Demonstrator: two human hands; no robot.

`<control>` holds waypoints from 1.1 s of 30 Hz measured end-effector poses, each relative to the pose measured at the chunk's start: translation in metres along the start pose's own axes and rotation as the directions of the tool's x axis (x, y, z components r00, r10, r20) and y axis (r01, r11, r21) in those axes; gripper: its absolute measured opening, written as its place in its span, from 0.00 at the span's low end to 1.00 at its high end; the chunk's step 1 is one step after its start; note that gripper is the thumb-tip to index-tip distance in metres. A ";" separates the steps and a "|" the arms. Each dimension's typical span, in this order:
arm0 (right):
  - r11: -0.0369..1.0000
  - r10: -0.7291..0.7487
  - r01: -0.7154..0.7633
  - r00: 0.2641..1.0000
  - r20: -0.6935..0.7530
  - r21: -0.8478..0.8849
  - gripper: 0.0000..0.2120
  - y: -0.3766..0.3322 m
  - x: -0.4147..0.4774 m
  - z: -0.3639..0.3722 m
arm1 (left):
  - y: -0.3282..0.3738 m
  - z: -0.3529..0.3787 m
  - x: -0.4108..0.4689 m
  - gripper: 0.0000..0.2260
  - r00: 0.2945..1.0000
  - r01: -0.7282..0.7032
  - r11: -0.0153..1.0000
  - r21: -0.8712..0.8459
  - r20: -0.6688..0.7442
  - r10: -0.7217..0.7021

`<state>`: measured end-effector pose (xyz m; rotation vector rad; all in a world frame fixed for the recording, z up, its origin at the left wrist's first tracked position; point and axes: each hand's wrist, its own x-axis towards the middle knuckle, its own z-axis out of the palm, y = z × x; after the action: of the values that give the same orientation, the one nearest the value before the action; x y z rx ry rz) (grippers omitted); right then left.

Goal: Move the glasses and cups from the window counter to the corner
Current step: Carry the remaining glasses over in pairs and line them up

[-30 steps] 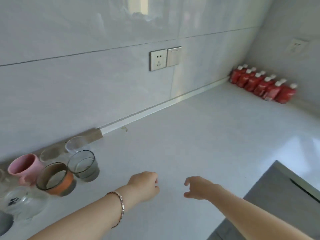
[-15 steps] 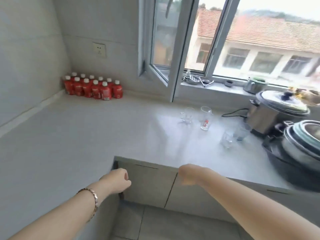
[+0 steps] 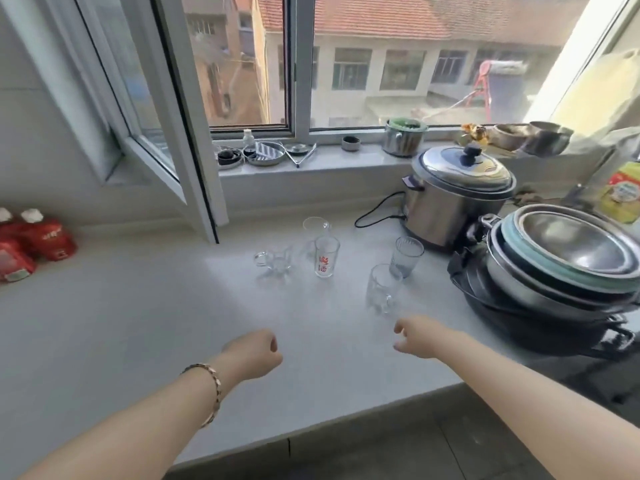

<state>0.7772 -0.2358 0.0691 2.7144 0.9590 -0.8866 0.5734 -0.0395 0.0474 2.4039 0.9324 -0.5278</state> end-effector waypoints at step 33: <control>0.872 -0.343 0.370 0.929 -0.139 0.320 0.41 0.029 0.224 -0.062 | 0.148 -0.039 0.224 0.30 0.841 0.187 0.801 -0.569 -0.328 -0.430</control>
<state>0.9654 -0.1207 -0.0093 2.9222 1.4898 -1.1075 0.8384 0.0028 0.0095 1.8923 1.4778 0.1833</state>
